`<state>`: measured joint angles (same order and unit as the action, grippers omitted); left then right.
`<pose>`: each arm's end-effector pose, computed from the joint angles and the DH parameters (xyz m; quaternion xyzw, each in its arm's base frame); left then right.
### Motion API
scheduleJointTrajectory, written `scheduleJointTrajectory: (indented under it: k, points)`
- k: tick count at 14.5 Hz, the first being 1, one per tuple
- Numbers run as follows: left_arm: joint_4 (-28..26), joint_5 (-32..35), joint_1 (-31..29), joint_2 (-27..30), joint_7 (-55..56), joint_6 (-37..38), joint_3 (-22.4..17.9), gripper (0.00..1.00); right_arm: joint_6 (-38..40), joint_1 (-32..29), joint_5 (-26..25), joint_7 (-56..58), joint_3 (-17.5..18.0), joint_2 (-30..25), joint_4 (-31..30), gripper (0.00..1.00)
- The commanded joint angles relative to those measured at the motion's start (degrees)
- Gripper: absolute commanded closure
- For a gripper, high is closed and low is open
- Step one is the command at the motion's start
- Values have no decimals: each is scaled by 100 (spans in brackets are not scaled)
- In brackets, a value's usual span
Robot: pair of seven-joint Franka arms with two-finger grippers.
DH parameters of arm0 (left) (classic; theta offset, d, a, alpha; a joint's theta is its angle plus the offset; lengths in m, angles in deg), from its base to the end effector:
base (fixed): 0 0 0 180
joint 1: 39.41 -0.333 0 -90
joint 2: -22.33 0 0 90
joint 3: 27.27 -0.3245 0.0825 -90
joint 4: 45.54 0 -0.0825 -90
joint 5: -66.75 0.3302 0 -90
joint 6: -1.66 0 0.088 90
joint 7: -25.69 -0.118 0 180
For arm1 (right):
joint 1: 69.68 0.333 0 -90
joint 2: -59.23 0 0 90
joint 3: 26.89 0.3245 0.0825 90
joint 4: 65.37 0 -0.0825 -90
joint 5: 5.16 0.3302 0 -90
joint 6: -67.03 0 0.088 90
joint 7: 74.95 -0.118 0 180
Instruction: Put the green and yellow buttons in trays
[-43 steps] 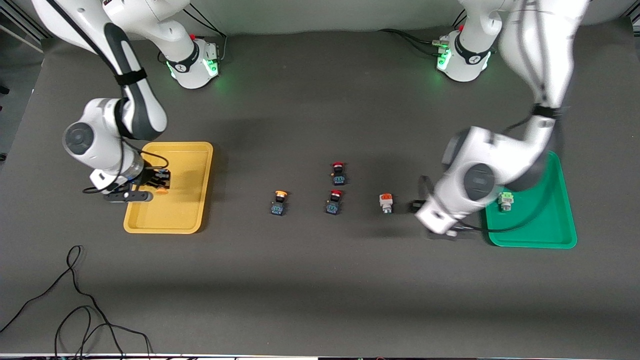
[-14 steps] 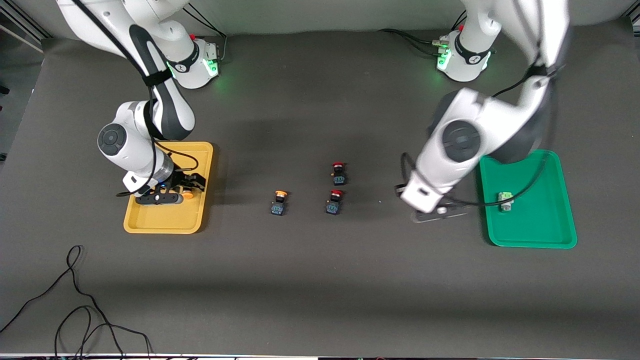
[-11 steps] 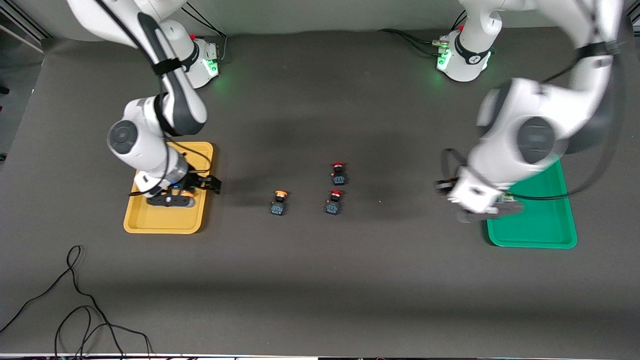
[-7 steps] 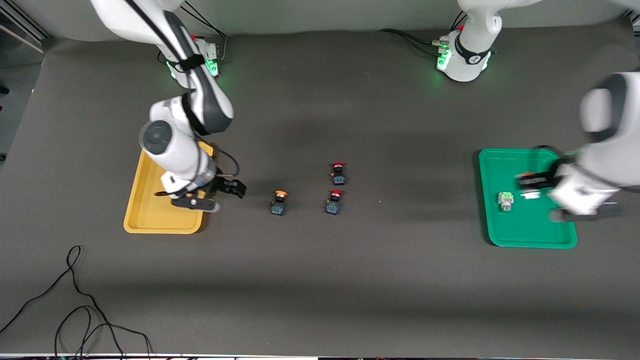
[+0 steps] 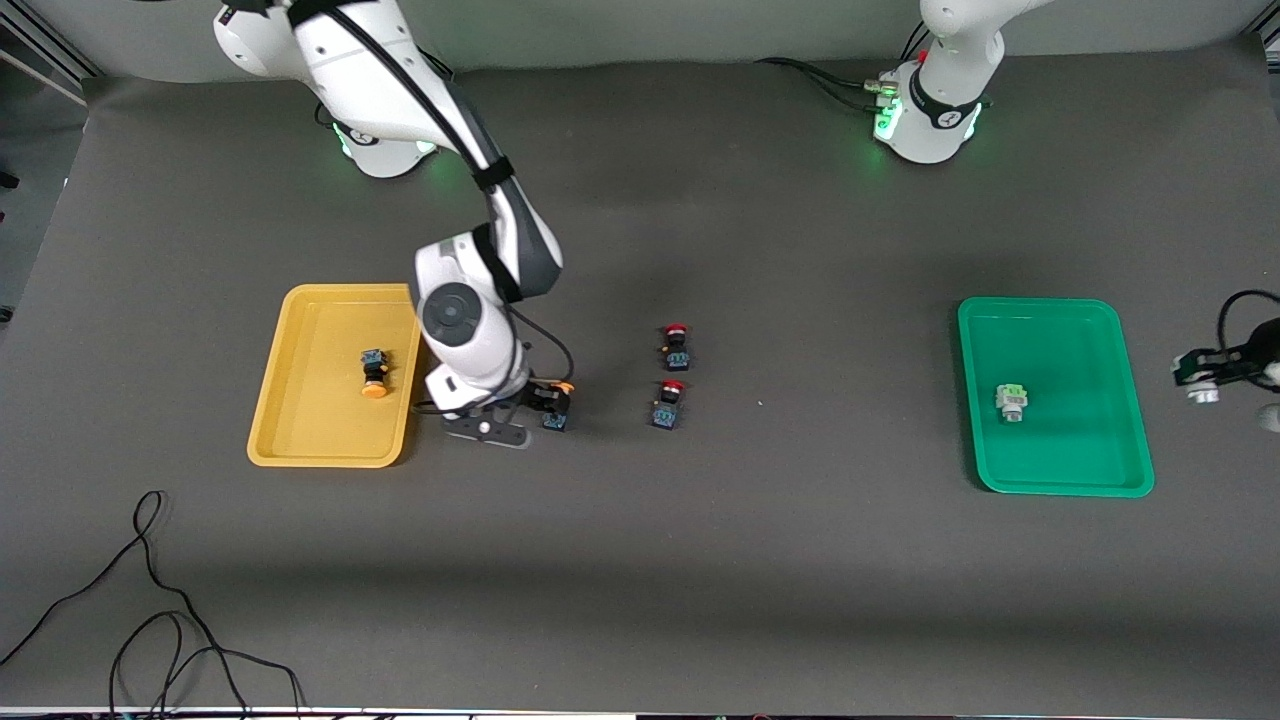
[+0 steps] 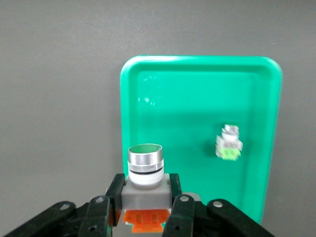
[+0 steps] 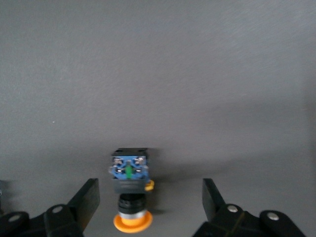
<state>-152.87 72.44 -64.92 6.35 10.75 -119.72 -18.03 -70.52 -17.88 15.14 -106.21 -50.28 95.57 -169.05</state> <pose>0.5476 0.1718 0.3909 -0.9996 0.0121 0.0194 0.0152 0.5316 0.3224 0.2506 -0.9929 0.1179 -0.0113 0.0086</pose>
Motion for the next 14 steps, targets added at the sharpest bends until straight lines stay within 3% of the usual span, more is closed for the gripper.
scheduleJointTrajectory:
  k: [1, 3, 5, 6, 7, 8, 9, 11, 14]
  points:
    - [-1024, 99, -163, -291, -53, -1628, 78, 95, -166, 85, 220, -91, -61, 285, 225, 7]
    - [-1246, 107, -208, -712, -80, -2422, 78, 95, -341, 94, 246, -91, -35, 452, 225, 7]
    - [-1247, 142, -200, -960, -80, -2688, 52, 90, -640, 94, 360, -108, 97, 602, 217, 11]
    - [-1203, 143, -191, -987, -89, -2672, 34, 73, -737, 94, 387, -152, 124, 655, 217, 25]
    - [-1168, 143, -199, -987, -106, -2611, 34, 31, -755, 94, 378, -144, 141, 655, 225, 57]
    - [-1115, 143, -191, -978, -115, -2584, 34, 0, -755, 94, 378, -135, 142, 646, 225, 92]
    - [-1089, 143, -182, -961, -98, -2575, 34, 0, -747, 85, 378, -135, 142, 620, 217, 100]
    - [-1001, 143, -199, -864, -132, -2366, 34, 0, -694, 76, 387, -126, 133, 541, 225, 100]
    - [-117, 143, -208, -400, -220, -552, 42, 0, -65, -29, 378, -21, 37, 156, 216, 100]
